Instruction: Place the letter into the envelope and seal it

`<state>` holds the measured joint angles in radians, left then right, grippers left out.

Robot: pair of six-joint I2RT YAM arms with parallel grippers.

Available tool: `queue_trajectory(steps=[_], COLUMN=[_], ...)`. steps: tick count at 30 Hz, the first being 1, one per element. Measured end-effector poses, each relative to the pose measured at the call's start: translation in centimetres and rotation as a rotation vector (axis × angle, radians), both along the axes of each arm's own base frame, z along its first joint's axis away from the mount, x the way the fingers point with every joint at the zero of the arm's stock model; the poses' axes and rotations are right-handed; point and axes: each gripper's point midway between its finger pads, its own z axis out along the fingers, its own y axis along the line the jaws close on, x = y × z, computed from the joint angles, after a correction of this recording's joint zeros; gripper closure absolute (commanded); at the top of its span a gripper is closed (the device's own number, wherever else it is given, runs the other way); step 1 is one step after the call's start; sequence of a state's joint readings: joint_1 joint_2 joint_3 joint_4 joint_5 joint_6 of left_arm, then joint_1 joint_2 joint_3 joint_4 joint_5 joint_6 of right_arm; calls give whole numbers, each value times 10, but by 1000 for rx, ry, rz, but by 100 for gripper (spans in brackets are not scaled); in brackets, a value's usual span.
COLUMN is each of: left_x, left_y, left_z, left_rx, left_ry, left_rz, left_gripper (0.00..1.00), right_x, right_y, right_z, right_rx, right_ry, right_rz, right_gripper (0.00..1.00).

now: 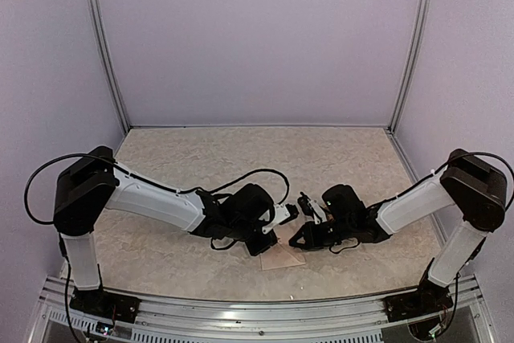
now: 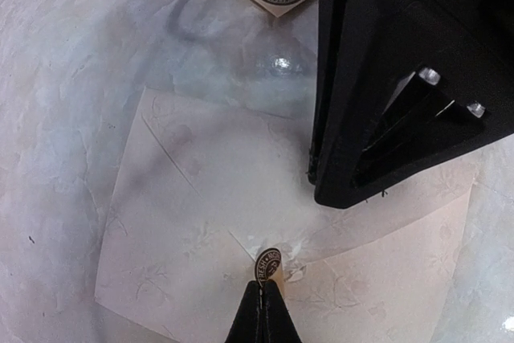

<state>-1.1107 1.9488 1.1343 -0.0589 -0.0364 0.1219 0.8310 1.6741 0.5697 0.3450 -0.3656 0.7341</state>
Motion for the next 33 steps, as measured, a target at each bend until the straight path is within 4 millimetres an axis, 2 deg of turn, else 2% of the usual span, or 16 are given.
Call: queue_trajectory(steps=[10, 21, 30, 33], left_x=[-1, -1, -1, -1], left_y=[-4, -4, -4, -4], left_z=[-12, -14, -14, -14], left_rx=[22, 30, 29, 29], left_ry=[17, 24, 27, 28], left_rz=[-6, -2, 1, 2], left_gripper=[100, 100, 100, 100], right_x=[0, -1, 1, 2], right_y=[1, 3, 10, 14], right_z=[0, 8, 26, 26], right_rx=[4, 38, 120, 143], right_ry=[1, 10, -2, 3], right_rz=[3, -5, -22, -18], right_gripper=[92, 84, 97, 98])
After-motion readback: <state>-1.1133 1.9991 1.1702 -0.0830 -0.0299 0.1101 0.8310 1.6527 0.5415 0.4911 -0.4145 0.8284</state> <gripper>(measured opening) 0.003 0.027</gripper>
